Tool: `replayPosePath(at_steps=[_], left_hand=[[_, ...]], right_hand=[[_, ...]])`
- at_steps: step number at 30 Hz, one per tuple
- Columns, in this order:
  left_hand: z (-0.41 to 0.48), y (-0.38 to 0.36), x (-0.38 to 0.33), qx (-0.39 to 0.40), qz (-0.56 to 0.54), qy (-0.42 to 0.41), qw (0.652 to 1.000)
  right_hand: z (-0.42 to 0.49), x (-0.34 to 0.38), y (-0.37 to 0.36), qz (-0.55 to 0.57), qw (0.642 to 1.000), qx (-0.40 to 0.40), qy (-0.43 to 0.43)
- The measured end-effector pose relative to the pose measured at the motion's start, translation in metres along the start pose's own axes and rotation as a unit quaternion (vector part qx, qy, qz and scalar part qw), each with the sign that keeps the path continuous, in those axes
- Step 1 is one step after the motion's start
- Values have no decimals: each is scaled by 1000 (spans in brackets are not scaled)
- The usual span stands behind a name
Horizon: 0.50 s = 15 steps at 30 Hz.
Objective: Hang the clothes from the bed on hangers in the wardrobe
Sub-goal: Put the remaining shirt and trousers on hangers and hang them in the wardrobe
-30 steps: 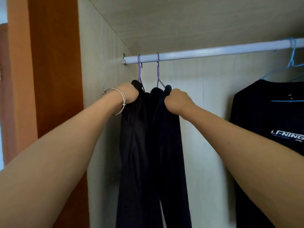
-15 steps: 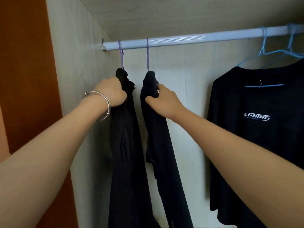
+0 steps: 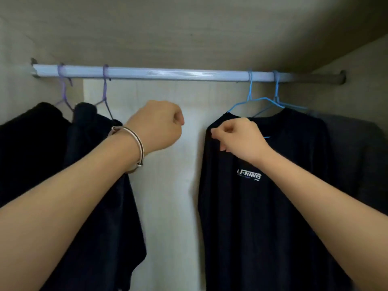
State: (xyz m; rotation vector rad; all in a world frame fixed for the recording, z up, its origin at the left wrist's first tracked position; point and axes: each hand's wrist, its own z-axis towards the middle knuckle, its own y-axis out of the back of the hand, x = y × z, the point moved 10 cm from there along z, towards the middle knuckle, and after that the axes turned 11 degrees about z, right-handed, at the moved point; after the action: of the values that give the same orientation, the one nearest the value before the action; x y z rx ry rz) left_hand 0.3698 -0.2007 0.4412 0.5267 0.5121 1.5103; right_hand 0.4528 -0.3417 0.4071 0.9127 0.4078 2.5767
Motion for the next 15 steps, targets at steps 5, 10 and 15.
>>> replayPosePath(at_steps=[5,10,15], left_hand=[[50,-70,-127,71,-206,-30,976],[97,-123,-207,116,-361,27,925],[130,-156,-214,140,-499,122,847]], right_hand=[[24,-57,144,-121,979,-158,-37],[53,-74,164,-222,960,-146,-85],[67,-115,170,-231,940,-112,-224]])
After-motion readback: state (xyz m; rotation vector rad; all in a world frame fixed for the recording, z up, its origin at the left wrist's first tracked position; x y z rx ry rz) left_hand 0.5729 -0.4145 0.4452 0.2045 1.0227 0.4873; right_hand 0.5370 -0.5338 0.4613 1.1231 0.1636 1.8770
